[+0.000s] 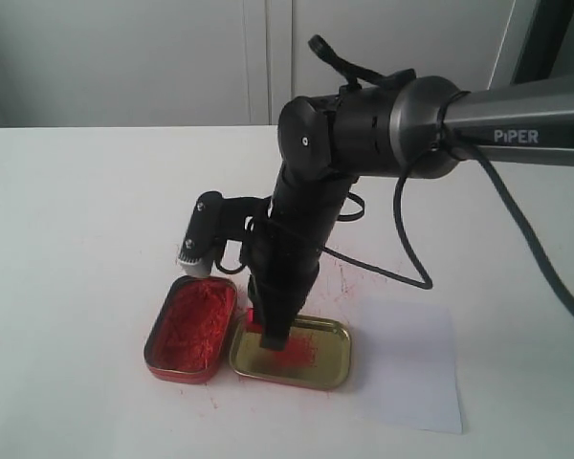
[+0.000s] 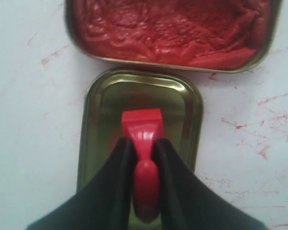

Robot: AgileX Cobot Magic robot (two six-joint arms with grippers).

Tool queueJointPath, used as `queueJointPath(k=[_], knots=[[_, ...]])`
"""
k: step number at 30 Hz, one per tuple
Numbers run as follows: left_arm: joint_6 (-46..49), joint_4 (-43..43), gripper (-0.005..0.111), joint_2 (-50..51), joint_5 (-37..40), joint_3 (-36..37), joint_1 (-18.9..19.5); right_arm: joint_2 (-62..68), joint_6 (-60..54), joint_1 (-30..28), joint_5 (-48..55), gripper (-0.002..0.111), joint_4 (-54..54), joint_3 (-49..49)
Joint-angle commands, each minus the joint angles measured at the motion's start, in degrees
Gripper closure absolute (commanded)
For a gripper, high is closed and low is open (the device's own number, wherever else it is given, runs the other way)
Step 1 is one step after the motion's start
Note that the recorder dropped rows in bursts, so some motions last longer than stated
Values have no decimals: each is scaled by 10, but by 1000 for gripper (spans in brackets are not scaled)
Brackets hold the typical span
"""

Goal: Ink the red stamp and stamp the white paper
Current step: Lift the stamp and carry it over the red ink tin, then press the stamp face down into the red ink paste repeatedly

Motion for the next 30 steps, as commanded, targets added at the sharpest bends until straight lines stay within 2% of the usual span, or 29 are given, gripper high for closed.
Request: queueJointPath(k=[1, 20, 30], knots=[[-2, -3, 107, 0, 0, 1, 0, -8, 101, 6, -9, 108, 5, -23], [-2, -3, 107, 0, 0, 1, 0, 66, 332, 81, 64, 108, -29, -180], [-2, -3, 107, 0, 0, 1, 0, 115, 453, 108, 55, 108, -121, -207]])
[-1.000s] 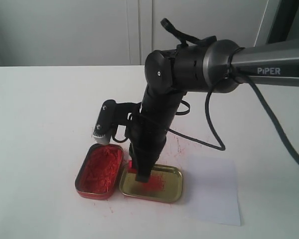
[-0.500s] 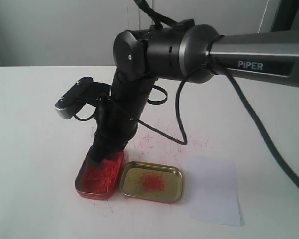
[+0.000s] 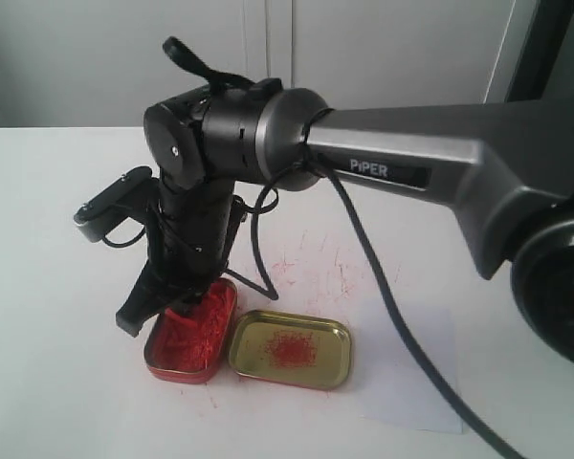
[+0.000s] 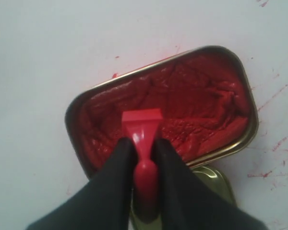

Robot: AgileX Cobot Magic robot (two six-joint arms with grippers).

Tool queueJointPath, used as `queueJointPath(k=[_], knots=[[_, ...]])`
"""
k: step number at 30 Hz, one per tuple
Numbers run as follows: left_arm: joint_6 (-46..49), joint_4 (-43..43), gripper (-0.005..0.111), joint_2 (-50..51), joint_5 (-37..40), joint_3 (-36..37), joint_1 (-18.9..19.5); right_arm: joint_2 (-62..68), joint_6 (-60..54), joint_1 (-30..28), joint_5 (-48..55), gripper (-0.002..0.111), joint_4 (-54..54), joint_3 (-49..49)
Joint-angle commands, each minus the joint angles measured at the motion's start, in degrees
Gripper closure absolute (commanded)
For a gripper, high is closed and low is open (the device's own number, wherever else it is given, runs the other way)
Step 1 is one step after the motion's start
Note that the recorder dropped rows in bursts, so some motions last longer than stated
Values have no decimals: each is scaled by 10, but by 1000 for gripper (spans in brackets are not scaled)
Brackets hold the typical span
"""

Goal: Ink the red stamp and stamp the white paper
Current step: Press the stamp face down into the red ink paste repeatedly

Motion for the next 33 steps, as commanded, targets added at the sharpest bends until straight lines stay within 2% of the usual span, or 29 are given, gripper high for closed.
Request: queueJointPath(k=[1, 23, 33], knots=[[-2, -3, 107, 0, 0, 1, 0, 16, 45, 5, -4, 108, -28, -5], [-2, -3, 107, 0, 0, 1, 0, 57, 94, 4, -26, 108, -35, -5], [-2, -3, 107, 0, 0, 1, 0, 104, 98, 3, 15, 108, -35, -5]])
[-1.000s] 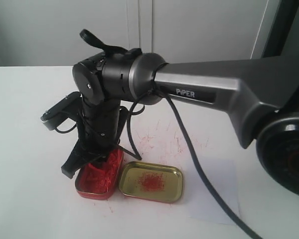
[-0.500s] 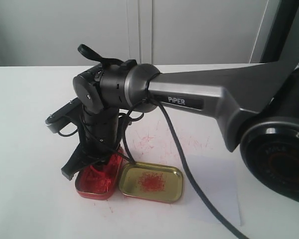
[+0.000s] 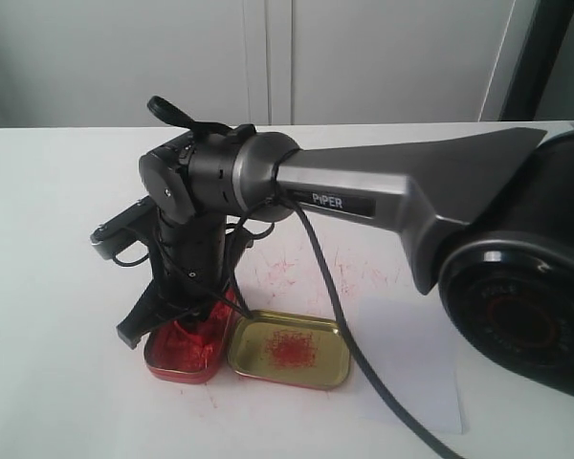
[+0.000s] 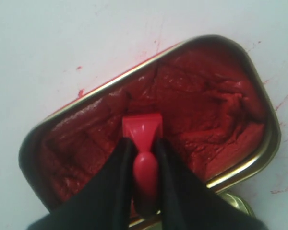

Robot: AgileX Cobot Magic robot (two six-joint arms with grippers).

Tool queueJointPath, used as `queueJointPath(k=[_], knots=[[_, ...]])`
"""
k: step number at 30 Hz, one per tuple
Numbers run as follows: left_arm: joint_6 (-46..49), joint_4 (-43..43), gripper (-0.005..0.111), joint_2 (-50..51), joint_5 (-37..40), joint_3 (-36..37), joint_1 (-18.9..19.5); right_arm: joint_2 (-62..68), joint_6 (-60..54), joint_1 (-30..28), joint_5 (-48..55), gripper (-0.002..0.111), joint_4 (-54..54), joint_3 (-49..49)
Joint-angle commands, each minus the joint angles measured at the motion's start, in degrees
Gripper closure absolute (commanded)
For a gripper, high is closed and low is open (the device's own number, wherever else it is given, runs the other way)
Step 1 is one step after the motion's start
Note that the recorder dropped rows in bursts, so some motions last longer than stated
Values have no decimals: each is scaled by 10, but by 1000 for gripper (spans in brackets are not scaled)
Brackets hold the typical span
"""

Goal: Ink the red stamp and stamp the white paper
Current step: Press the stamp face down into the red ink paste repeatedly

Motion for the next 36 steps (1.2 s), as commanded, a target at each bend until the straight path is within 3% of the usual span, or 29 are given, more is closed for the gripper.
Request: queueJointPath(k=[1, 36], knots=[[-2, -3, 107, 0, 0, 1, 0, 39, 5, -1, 33, 108, -5, 9], [-2, -3, 107, 0, 0, 1, 0, -35, 50, -1, -9, 108, -47, 9]])
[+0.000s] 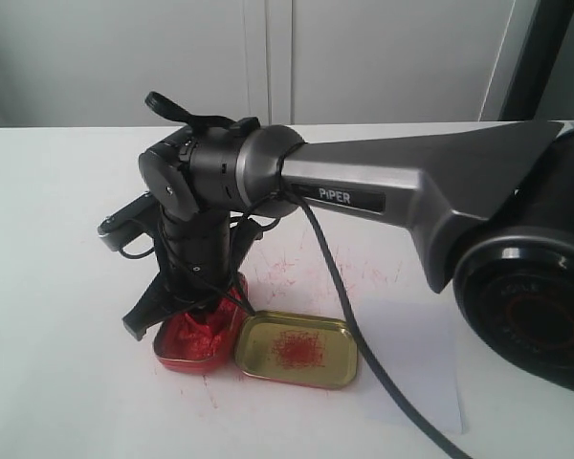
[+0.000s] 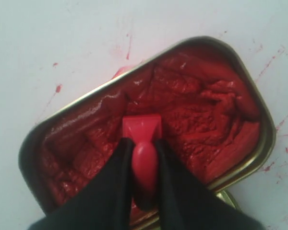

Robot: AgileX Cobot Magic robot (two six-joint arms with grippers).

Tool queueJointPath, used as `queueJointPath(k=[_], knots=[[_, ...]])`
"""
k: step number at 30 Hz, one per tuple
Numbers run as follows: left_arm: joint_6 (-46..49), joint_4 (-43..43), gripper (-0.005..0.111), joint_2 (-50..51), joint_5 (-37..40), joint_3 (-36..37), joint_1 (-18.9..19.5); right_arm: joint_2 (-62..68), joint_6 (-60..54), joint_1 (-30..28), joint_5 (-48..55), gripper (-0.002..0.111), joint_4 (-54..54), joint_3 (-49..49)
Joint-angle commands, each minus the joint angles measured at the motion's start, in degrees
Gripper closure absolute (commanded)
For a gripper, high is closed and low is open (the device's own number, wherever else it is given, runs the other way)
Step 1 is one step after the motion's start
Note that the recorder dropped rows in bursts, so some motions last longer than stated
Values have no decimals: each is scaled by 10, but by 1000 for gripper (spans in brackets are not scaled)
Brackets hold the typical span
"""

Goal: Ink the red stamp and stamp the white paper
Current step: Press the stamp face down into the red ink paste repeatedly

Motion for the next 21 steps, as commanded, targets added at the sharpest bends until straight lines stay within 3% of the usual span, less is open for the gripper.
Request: queueJointPath(k=[1, 21], knots=[[-2, -3, 107, 0, 0, 1, 0, -12, 6, -1, -7, 108, -6, 3], [-2, -3, 107, 0, 0, 1, 0, -31, 13, -1, -25, 108, -6, 3]])
